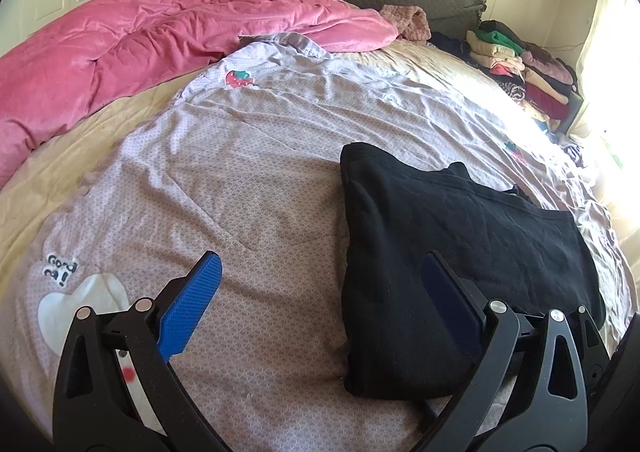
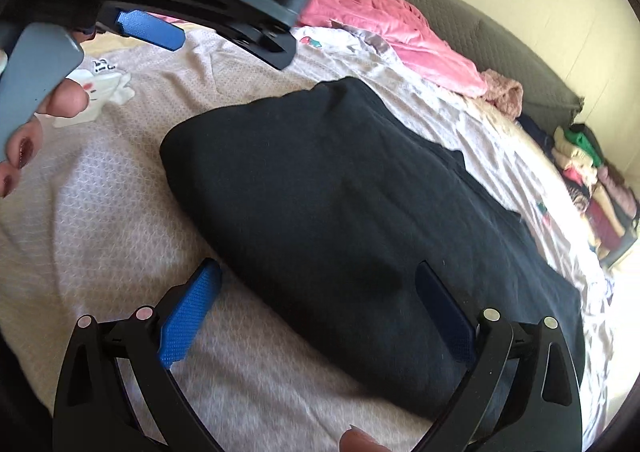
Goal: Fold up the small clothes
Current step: 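Move both open tools to one side edge of the black sweatshirt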
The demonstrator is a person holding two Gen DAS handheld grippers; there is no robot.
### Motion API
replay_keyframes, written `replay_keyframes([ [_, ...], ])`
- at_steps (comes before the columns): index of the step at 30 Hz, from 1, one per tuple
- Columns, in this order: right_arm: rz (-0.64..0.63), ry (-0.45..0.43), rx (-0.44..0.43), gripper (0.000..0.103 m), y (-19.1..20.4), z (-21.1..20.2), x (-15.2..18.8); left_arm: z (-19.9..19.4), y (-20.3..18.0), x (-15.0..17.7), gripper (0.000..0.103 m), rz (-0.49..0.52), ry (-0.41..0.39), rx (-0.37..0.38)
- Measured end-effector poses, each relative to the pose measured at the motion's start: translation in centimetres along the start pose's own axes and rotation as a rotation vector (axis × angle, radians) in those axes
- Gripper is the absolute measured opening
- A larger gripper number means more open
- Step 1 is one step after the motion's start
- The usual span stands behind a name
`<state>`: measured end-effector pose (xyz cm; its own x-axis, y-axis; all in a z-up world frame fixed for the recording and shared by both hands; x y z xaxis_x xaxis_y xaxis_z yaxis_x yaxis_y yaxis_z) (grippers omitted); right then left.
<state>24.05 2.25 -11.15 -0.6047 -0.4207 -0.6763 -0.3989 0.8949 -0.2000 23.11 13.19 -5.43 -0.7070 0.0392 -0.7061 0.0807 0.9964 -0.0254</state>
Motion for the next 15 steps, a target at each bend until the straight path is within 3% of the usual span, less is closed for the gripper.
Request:
replay_keyframes([
  [9, 0.008, -0.065, 0.045, 0.094, -0.1, 1.4, -1.4, 1.8, -0.6, -1.1, 0.093, 0.020, 0.024, 0.006],
  [10, 0.013, -0.081, 0.051, 0.089, -0.2, 1.3, -1.6, 2.1, -0.6, -1.3, 0.093, 0.020, 0.030, 0.009],
  [12, 0.022, -0.087, 0.030, 0.064, -0.3, 1.3, -1.7, 2.7, -0.7, -1.4, 0.093, 0.011, 0.043, 0.030],
  [13, 0.028, -0.094, 0.027, 0.059, -0.4, 1.1, -1.7, 3.0, -0.8, -1.5, 0.093, 0.005, 0.055, 0.044],
  [15, 0.044, -0.112, 0.007, 0.039, -0.7, 0.7, -1.9, 3.8, -1.0, -1.6, 0.093, -0.011, 0.080, 0.089],
])
Point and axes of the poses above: each gripper's, at about its wrist camera, not at the fingertips, and z roughly the way its jaws point, y to its left, x to its underside, the point moved 7 cm from there along z, roughly the way its jaws point, and after that the axes turned 12 degrees about z, right-handed, at the moved point
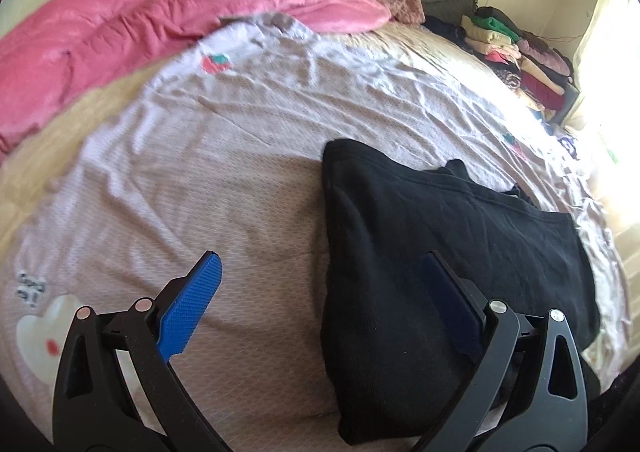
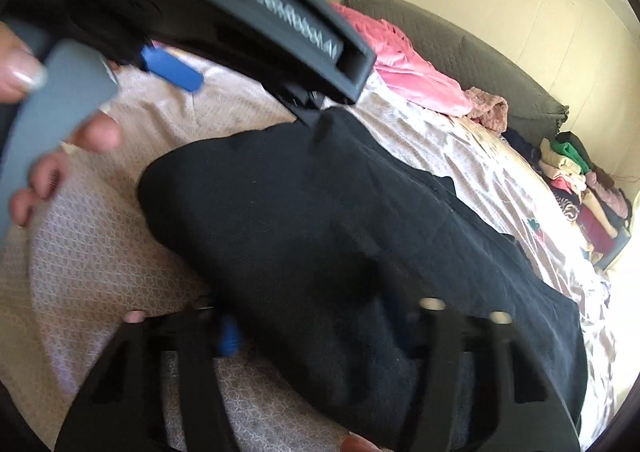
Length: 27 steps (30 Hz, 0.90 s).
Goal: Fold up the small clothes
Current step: 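Close both tools on that side edge of the sweatshirt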
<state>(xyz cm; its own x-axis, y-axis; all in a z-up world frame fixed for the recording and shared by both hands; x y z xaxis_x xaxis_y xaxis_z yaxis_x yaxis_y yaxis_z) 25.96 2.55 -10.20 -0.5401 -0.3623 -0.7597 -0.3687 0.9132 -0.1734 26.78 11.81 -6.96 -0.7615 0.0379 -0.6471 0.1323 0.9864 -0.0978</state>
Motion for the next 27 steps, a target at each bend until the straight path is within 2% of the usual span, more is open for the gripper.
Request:
replay_keyframes([
  [3, 0.046, -0.036, -0.036, 0.022, -0.8, -1.0, -0.4, 1.2, -0.6, -0.2, 0.093, -0.028, 0.042, 0.087],
  [5, 0.076, -0.057, -0.057, 0.017, -1.3, -1.8, -0.6, 1.9, -1.3, -0.3, 0.093, -0.046, 0.060, 0.145],
  [9, 0.153, -0.099, -0.094, 0.012, -2.5, -3.3, -0.9, 3.1, -3.0, -0.3, 0.093, -0.046, 0.093, 0.210],
  [13, 0.188, -0.132, -0.120, 0.010, -3.2, -4.8, -1.0, 3.8, -4.4, -0.2, 0.093, -0.092, 0.105, 0.306],
  [15, 0.194, -0.148, -0.126, 0.010, -3.4, -5.3, -1.0, 3.8, -5.2, -0.3, 0.093, -0.084, 0.094, 0.319],
  [16, 0.196, -0.151, -0.126, 0.010, -3.4, -5.5, -1.0, 3.7, -5.5, -0.4, 0.090, -0.082, 0.088, 0.325],
  [17, 0.202, -0.155, -0.126, 0.010, -3.5, -5.7, -1.0, 3.6, -5.9, -0.5, 0.078, -0.083, 0.085, 0.335],
  [18, 0.210, -0.158, -0.128, 0.009, -3.7, -5.8, -1.0, 3.4, -6.4, -0.7, 0.059, -0.091, 0.080, 0.358],
  [21, 0.234, -0.169, -0.130, 0.009, -4.4, -6.5, -0.9, 2.6, -7.7, -1.4, 0.042, -0.077, 0.059, 0.372],
  [23, 0.250, -0.186, -0.122, 0.009, -5.2, -7.1, -0.9, 1.9, -8.7, -2.0, 0.035, -0.052, 0.038, 0.369],
  [27, 0.300, -0.225, -0.105, 0.009, -7.0, -8.9, -0.7, 0.1, -11.5, -3.3, 0.034, 0.005, -0.001, 0.365],
])
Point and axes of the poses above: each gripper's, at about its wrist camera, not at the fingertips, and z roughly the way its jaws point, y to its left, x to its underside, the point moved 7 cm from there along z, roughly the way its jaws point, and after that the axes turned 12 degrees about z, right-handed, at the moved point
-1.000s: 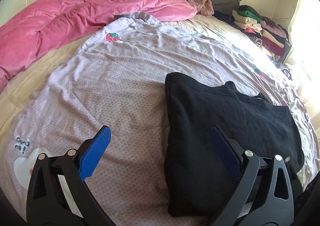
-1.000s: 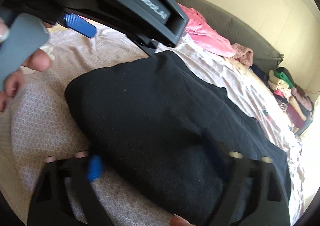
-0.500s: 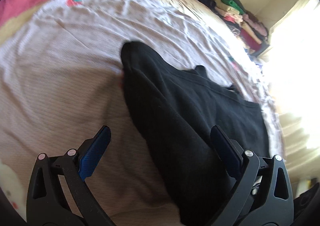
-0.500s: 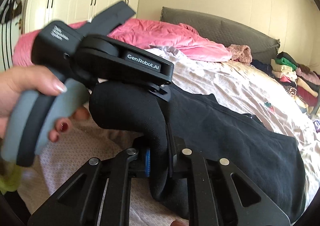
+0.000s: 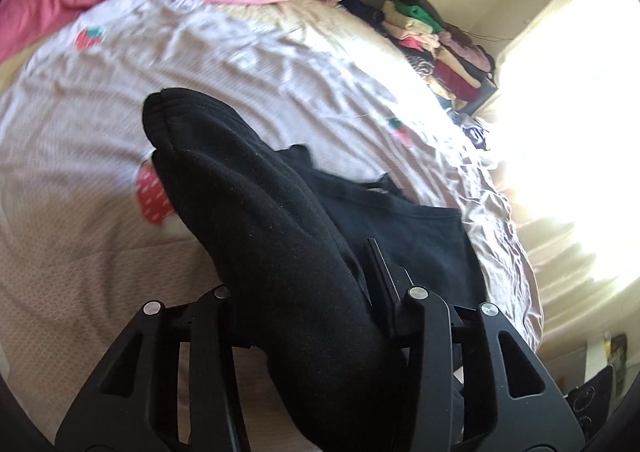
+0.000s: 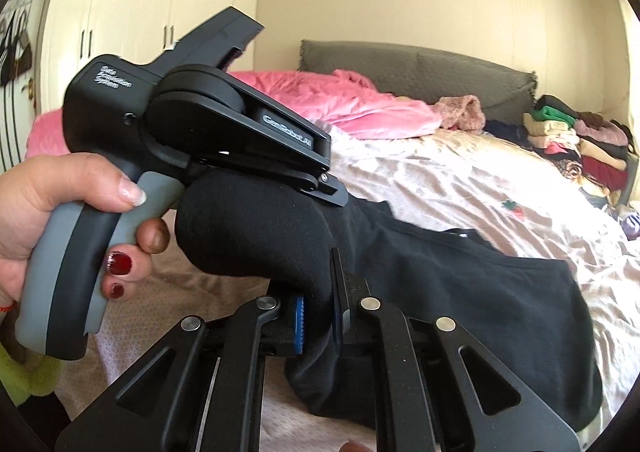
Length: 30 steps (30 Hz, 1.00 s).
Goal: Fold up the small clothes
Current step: 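Close both tools on that side edge of the sweatshirt, then lift the gripped side and fold it over the other half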
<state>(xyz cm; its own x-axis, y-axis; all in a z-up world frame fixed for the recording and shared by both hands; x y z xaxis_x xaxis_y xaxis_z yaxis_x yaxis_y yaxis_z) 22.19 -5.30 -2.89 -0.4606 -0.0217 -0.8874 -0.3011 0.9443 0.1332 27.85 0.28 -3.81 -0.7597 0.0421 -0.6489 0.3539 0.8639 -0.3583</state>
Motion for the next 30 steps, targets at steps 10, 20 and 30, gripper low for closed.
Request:
replay_keyframes([
  [10, 0.125, -0.097, 0.055, 0.009, -5.0, -5.0, -0.9, 0.6, -7.7, -2.5, 0.033, 0.115, -0.010, -0.020],
  [20, 0.290, -0.057, 0.088, 0.008, -10.9, -7.6, 1.1, 4.7, -12.6, -0.8, 0.033, 0.163, 0.053, -0.050],
  [30, 0.339, -0.025, 0.104, 0.008, -13.0, -8.0, 3.7, 7.5, -14.4, 0.6, 0.035, 0.162, 0.077, -0.041],
])
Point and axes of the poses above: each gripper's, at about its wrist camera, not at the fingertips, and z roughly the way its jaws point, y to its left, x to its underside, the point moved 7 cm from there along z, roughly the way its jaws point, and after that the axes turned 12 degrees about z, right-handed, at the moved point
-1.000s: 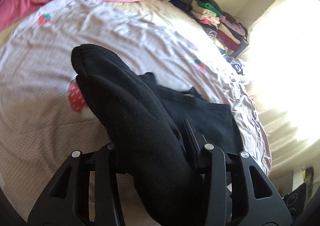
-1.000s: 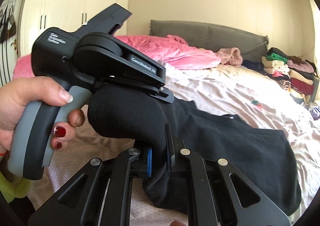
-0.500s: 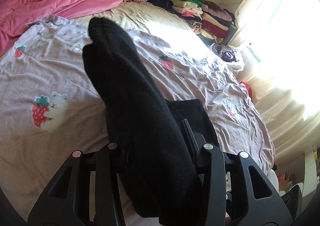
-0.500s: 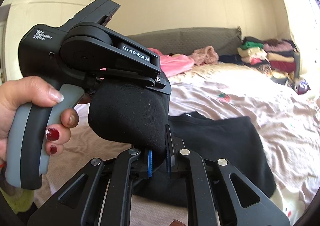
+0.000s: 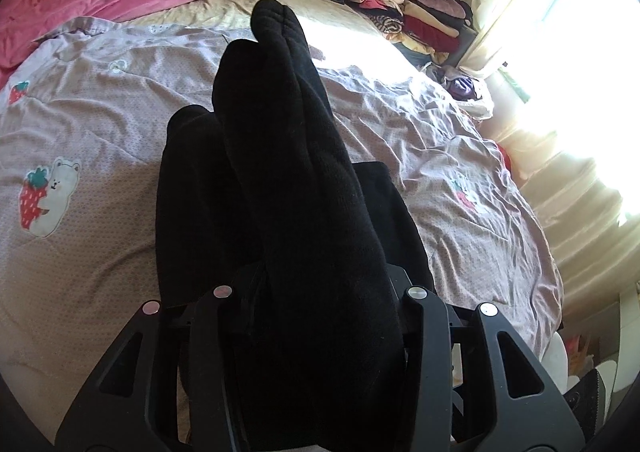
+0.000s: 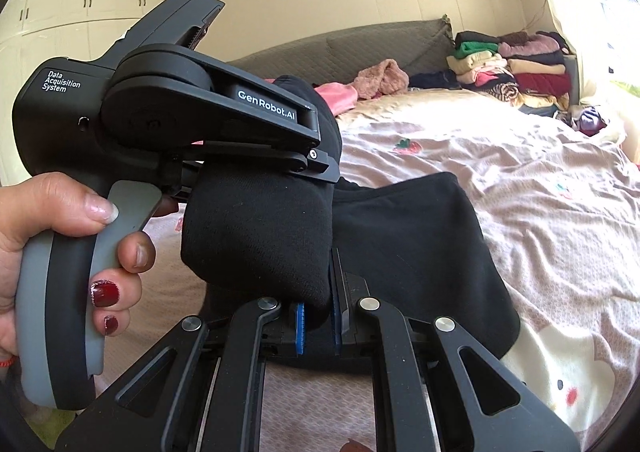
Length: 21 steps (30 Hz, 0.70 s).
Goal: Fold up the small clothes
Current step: 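Lift the gripped side and fold it over the other half, then open the right tool to release the folded sweatshirt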
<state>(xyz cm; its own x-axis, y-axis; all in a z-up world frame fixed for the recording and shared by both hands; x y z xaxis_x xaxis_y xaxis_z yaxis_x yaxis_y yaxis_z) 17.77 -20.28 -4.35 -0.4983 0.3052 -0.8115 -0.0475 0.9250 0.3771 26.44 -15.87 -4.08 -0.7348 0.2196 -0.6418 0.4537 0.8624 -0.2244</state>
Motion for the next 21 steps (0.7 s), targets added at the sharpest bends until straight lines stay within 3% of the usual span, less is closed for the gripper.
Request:
replay_keyframes([
  [2, 0.011, 0.007, 0.009, 0.008, -0.5, 0.3, -0.1, 0.5, -0.3, 0.0, 0.040, -0.008, -0.004, 0.022],
  [5, 0.041, 0.035, 0.040, 0.009, -1.7, 0.7, 0.1, 0.5, -1.1, 0.2, 0.062, -0.022, -0.004, 0.106],
  [9, 0.125, 0.084, 0.061, 0.011, -4.0, 1.8, 0.5, -1.3, -1.5, -0.1, 0.065, 0.002, -0.047, 0.127],
  [11, 0.178, 0.097, 0.062, 0.012, -4.9, 1.9, 0.6, -2.1, -0.5, -0.1, 0.065, -0.003, -0.062, 0.090],
  [15, 0.283, 0.111, 0.069, 0.024, -7.0, 1.5, 0.6, -2.5, 1.6, 0.9, 0.065, 0.007, -0.052, 0.003],
  [19, 0.311, 0.122, 0.064, 0.026, -7.7, 0.6, 0.3, -2.3, 3.0, 2.4, 0.065, 0.023, -0.033, -0.044],
  [21, 0.302, 0.117, 0.069, 0.033, -7.8, -0.2, -0.1, -2.2, 3.3, 3.0, 0.065, 0.029, -0.026, -0.050],
])
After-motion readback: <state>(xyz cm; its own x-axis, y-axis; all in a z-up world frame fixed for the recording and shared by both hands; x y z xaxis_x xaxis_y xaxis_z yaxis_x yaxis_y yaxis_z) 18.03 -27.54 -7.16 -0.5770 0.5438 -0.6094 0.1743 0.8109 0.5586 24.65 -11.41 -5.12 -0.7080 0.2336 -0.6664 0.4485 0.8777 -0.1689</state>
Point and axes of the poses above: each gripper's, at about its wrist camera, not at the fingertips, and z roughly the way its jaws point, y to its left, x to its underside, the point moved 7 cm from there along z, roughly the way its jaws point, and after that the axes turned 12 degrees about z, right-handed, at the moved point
